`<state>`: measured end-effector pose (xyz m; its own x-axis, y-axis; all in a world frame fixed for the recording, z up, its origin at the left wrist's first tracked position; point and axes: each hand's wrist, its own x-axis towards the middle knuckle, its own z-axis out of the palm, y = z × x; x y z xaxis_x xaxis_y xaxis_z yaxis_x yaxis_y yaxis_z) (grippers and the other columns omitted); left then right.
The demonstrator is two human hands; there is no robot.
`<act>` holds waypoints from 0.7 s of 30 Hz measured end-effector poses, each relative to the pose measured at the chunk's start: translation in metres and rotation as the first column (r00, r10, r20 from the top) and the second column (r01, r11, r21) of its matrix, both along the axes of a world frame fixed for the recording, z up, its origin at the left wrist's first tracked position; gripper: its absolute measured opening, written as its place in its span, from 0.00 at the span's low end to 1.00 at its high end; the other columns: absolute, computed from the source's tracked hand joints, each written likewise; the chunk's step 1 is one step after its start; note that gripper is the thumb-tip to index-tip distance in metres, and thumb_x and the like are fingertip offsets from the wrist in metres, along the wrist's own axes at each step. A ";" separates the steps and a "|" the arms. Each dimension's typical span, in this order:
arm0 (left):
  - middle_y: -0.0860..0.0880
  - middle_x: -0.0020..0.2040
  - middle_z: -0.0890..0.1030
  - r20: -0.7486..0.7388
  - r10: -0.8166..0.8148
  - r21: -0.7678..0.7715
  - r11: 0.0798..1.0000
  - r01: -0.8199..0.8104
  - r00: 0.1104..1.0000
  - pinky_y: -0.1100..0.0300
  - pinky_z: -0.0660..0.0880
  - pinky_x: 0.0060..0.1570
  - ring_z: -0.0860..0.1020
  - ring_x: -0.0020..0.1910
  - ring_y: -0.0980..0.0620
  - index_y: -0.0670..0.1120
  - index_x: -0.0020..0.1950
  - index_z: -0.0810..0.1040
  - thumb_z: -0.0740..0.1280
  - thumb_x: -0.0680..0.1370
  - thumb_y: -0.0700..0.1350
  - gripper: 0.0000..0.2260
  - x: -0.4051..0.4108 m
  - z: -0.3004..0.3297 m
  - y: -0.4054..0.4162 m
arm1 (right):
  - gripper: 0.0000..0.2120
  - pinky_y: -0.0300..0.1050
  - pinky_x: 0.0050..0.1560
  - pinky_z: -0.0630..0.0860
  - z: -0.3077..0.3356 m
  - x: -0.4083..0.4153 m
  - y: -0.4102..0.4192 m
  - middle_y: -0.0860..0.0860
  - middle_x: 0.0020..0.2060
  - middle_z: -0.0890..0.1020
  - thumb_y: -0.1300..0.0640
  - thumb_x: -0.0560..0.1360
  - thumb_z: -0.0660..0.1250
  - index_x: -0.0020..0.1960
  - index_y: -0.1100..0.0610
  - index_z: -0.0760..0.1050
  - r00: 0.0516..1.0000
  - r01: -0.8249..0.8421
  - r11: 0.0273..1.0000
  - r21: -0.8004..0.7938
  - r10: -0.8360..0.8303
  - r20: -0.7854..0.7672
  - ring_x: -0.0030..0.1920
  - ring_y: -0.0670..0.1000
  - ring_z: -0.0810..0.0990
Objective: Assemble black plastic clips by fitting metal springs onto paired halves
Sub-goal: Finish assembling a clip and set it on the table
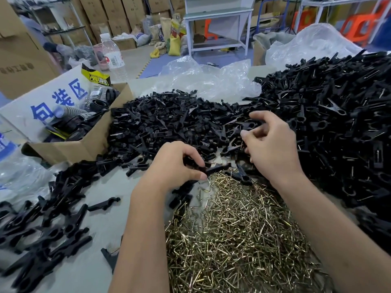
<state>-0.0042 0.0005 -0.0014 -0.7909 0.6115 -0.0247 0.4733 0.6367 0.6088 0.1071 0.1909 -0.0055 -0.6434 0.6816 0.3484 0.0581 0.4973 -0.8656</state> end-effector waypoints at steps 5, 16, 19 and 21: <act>0.61 0.46 0.78 -0.060 0.044 -0.017 0.999 -0.045 0.997 0.63 0.70 0.40 0.76 0.44 0.60 0.59 0.36 0.83 0.84 0.66 0.46 0.12 -0.001 -0.002 0.003 | 0.07 0.44 0.54 0.78 0.003 0.001 -0.020 0.42 0.46 0.85 0.53 0.80 0.71 0.57 0.48 0.84 0.940 -0.307 0.799 0.517 0.171 0.295 0.47 0.44 0.78; 0.54 0.38 0.83 -0.017 0.176 0.391 0.907 -0.156 0.984 0.62 0.76 0.41 0.81 0.38 0.56 0.53 0.42 0.82 0.78 0.75 0.42 0.08 -0.010 0.004 -0.008 | 0.04 0.47 0.56 0.73 -0.004 -0.001 -0.032 0.43 0.46 0.77 0.49 0.80 0.71 0.48 0.48 0.81 0.782 -0.551 0.715 0.430 0.264 0.564 0.54 0.48 0.69; 0.52 0.38 0.85 0.095 0.135 0.483 0.860 -0.164 0.986 0.55 0.80 0.45 0.82 0.38 0.54 0.53 0.46 0.83 0.78 0.75 0.43 0.06 -0.007 0.003 -0.007 | 0.04 0.51 0.52 0.76 -0.003 0.000 -0.033 0.45 0.43 0.78 0.52 0.83 0.66 0.50 0.50 0.75 0.834 -0.506 0.751 0.425 0.300 0.462 0.48 0.49 0.74; 0.50 0.40 0.87 0.224 0.088 0.523 0.830 -0.196 0.971 0.55 0.78 0.41 0.82 0.38 0.54 0.53 0.52 0.83 0.77 0.76 0.43 0.08 -0.006 0.003 -0.006 | 0.04 0.49 0.42 0.77 -0.002 -0.001 -0.032 0.46 0.38 0.79 0.55 0.83 0.66 0.49 0.52 0.73 0.904 -0.412 0.818 0.402 0.312 0.291 0.38 0.48 0.76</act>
